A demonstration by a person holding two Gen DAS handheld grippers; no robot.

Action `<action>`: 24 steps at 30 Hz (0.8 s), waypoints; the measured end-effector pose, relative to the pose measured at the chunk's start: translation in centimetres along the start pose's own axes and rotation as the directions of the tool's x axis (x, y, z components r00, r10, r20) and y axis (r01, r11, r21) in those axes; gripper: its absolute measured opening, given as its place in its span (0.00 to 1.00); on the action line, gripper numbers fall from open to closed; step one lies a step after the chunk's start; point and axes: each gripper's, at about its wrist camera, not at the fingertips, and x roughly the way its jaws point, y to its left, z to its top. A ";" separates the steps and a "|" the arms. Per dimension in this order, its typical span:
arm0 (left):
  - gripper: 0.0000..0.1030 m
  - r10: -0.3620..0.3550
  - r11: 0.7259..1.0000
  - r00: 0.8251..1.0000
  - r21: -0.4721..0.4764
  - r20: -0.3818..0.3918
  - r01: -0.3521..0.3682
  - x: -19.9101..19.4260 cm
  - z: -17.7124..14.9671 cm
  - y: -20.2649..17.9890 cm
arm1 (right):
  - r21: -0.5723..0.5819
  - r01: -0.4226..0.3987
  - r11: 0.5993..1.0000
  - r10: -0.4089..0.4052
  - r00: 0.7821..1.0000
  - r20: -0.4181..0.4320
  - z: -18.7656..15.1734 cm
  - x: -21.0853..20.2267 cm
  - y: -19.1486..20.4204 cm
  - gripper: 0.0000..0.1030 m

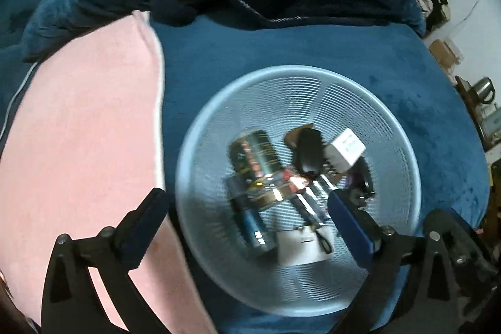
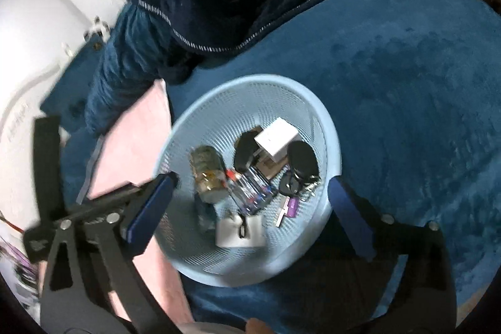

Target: Organize rigid objects

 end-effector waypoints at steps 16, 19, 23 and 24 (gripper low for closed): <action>0.99 0.016 0.999 1.000 -0.031 0.021 -0.015 -2.0 -2.1 3.0 | -0.015 0.109 0.994 -0.110 0.989 -0.103 -2.0 2.3 1.9 1.00; 0.99 0.025 0.999 0.999 -0.020 0.032 -0.025 -2.3 -2.4 3.0 | -0.008 0.115 0.993 -0.116 0.988 -0.106 -2.1 2.3 2.0 1.00; 0.99 0.046 0.999 0.997 -0.010 0.055 -0.046 -2.9 -2.8 2.8 | 0.003 0.109 0.994 -0.108 0.988 -0.110 -2.1 2.2 2.0 1.00; 0.99 0.050 0.999 0.997 -0.007 0.061 -0.050 -3.0 -2.9 2.8 | 0.006 0.109 0.994 -0.107 0.988 -0.111 -2.1 2.2 2.0 1.00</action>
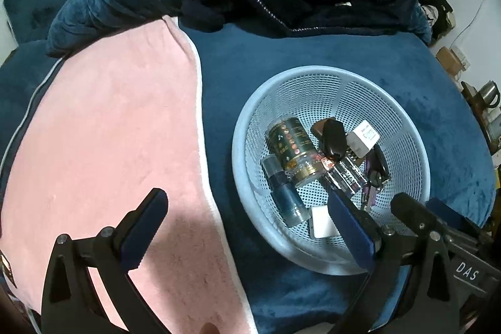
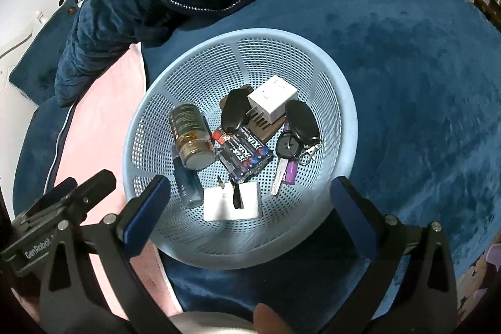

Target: Organize rigid objects

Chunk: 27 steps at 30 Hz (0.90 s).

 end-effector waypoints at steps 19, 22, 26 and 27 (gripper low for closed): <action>0.99 0.063 0.997 0.998 0.049 0.013 -0.064 -1.6 -1.5 -1.0 | 0.082 -0.054 0.995 0.050 0.997 0.050 -0.8 -1.6 -0.6 1.00; 0.99 0.051 0.997 0.998 0.059 0.027 -0.052 -1.9 -1.7 -1.1 | 0.070 -0.054 0.996 0.050 0.998 0.049 -1.0 -1.8 -0.3 1.00; 0.99 0.052 0.996 0.998 0.072 0.038 -0.055 -2.0 -1.9 -1.4 | 0.060 -0.089 0.994 0.086 0.995 0.059 -1.4 -2.0 -0.1 1.00; 0.99 0.049 0.996 0.998 0.071 0.036 -0.052 -2.0 -2.0 -1.4 | 0.057 -0.087 0.995 0.084 0.995 0.060 -1.4 -2.0 -0.1 1.00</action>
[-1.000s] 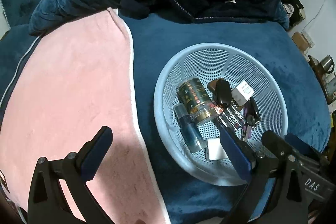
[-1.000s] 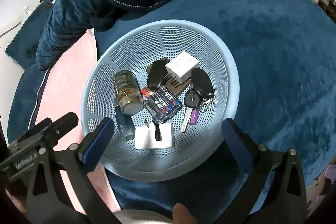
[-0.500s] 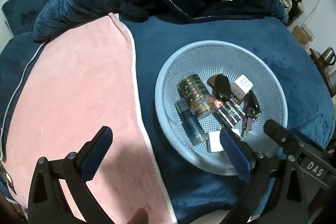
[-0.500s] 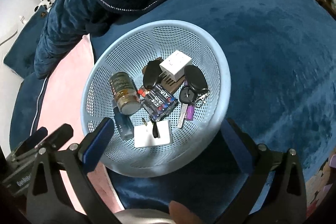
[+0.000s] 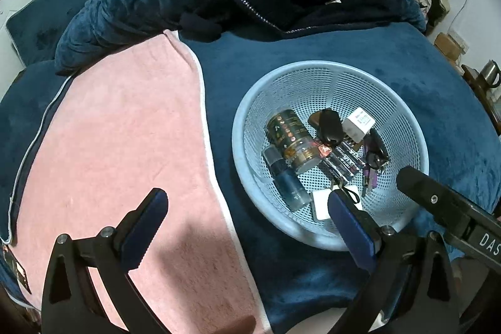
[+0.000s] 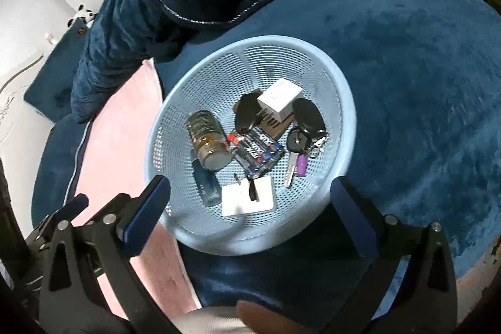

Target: Organize rigid objects

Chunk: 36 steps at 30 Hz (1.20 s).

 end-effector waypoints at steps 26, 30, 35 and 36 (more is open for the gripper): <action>0.99 -0.010 1.000 0.999 -0.001 -0.034 0.010 1.1 -0.6 -0.4 | -0.026 0.074 0.997 -0.074 0.997 -0.019 -0.5 0.2 -0.2 0.99; 0.99 -0.016 1.000 0.999 -0.003 -0.044 0.016 1.3 -0.6 -0.4 | -0.020 0.073 0.997 -0.074 0.997 -0.026 -0.4 0.3 -0.2 0.99; 0.99 -0.030 0.999 0.998 -0.014 -0.057 0.029 1.5 -0.8 -0.5 | -0.016 0.072 0.997 -0.072 0.997 -0.034 -0.4 0.4 -0.3 0.99; 0.99 -0.032 0.999 0.998 -0.016 -0.058 0.031 1.5 -0.8 -0.4 | -0.016 0.072 0.997 -0.072 0.997 -0.034 -0.3 0.4 -0.3 0.99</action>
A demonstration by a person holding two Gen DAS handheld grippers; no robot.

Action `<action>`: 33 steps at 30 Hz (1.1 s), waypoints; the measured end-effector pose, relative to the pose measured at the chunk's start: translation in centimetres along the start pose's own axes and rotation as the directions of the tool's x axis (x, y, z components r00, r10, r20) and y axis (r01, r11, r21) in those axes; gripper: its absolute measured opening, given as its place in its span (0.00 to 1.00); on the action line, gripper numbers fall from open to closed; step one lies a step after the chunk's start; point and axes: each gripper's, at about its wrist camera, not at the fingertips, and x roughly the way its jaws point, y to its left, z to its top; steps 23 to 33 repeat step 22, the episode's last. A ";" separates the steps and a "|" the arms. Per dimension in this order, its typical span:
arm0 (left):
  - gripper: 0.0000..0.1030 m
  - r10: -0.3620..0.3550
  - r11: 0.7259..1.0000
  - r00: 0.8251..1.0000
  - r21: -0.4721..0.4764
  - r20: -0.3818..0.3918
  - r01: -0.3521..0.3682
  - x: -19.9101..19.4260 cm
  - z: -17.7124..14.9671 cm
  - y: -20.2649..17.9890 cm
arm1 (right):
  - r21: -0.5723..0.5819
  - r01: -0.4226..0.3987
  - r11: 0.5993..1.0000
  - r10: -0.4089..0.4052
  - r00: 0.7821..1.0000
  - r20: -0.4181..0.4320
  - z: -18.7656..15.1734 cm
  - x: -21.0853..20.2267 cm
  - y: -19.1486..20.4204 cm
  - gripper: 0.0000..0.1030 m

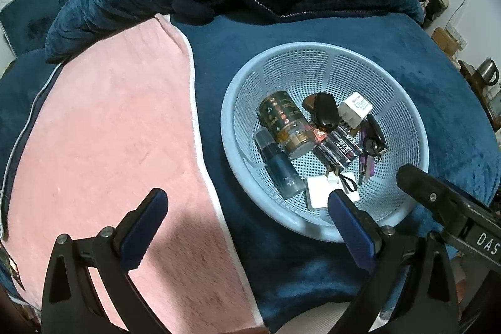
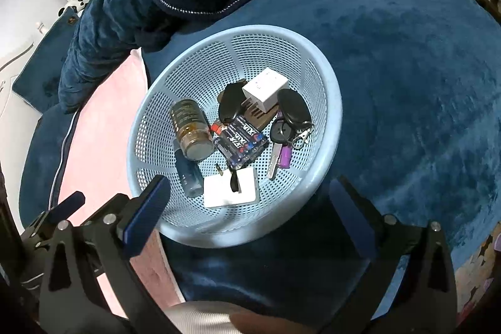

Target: Organize rigid objects

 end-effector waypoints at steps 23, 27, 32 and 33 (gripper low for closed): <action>0.99 0.007 1.000 0.999 -0.017 0.049 -0.006 -1.8 -0.8 0.8 | -0.024 0.018 1.000 -0.018 1.000 0.008 -0.8 -1.4 1.0 0.99; 0.99 0.007 1.000 0.999 -0.017 0.049 -0.006 -1.8 -0.8 0.8 | -0.024 0.018 1.000 -0.018 1.000 0.008 -0.8 -1.4 1.0 0.99; 0.99 0.007 1.000 0.999 -0.017 0.049 -0.006 -1.8 -0.8 0.8 | -0.024 0.018 1.000 -0.018 1.000 0.008 -0.8 -1.4 1.0 0.99; 0.99 0.007 1.000 0.999 -0.017 0.049 -0.006 -1.8 -0.8 0.8 | -0.024 0.018 1.000 -0.018 1.000 0.008 -0.8 -1.4 1.0 0.99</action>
